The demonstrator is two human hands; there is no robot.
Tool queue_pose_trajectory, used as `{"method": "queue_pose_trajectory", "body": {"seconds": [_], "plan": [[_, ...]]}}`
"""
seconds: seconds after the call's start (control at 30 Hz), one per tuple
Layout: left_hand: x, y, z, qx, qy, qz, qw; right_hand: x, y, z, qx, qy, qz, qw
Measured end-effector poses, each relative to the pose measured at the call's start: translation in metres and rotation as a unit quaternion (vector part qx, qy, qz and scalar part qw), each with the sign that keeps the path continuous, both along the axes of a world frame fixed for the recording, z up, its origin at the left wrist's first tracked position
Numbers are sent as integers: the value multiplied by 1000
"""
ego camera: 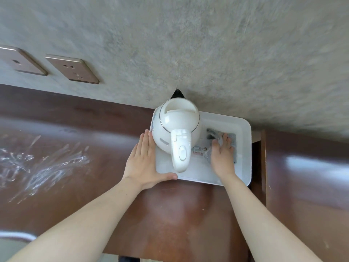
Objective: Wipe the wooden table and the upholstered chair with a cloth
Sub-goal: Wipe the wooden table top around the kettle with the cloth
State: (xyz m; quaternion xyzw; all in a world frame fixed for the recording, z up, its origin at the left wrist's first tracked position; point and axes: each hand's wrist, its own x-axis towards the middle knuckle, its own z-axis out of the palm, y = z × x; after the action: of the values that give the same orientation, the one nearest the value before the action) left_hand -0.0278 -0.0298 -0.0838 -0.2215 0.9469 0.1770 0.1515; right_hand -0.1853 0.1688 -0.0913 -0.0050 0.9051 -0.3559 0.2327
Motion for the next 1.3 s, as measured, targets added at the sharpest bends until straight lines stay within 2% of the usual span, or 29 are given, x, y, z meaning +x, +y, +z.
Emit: {"method": "queue_pose_trajectory", "body": {"seconds": [0.03, 0.1, 0.2, 0.33, 0.5, 0.6, 0.73, 0.83, 0.93, 1.03, 1.17, 1.3], "plan": [[3, -4, 3, 3, 5, -3, 1000, -2, -3, 12, -51, -51, -67, 995], [12, -12, 10, -2, 12, -18, 1000, -4, -8, 38, -152, -128, -193, 961], [34, -23, 28, -21, 30, -32, 999, -3, -13, 80, -270, -162, -270, 910], [82, -49, 58, -25, 36, -30, 999, 13, -23, 147, -332, -95, -299, 890], [166, -113, 89, -27, 51, -41, 997, 68, -67, 214, -351, -17, -266, 898], [217, -167, 88, -29, 63, -7, 998, 121, -118, 228, -406, -25, -249, 879], [278, -249, 68, -35, 47, 2, 998, 196, -197, 205, -460, -45, -286, 840], [313, -306, 53, -48, 32, -6, 998, 254, -257, 175, -433, -84, -306, 844], [340, -348, 38, -53, 21, 27, 998, 302, -307, 145, -403, -131, -317, 849], [357, -370, 21, -49, 1, 27, 998, 337, -341, 118, -354, -142, -303, 873], [367, -378, -2, -54, 2, 26, 998, 371, -355, 84, -255, -111, -289, 916], [368, -374, -23, -49, 0, 51, 997, 397, -348, 62, -151, -16, -272, 950]]}}
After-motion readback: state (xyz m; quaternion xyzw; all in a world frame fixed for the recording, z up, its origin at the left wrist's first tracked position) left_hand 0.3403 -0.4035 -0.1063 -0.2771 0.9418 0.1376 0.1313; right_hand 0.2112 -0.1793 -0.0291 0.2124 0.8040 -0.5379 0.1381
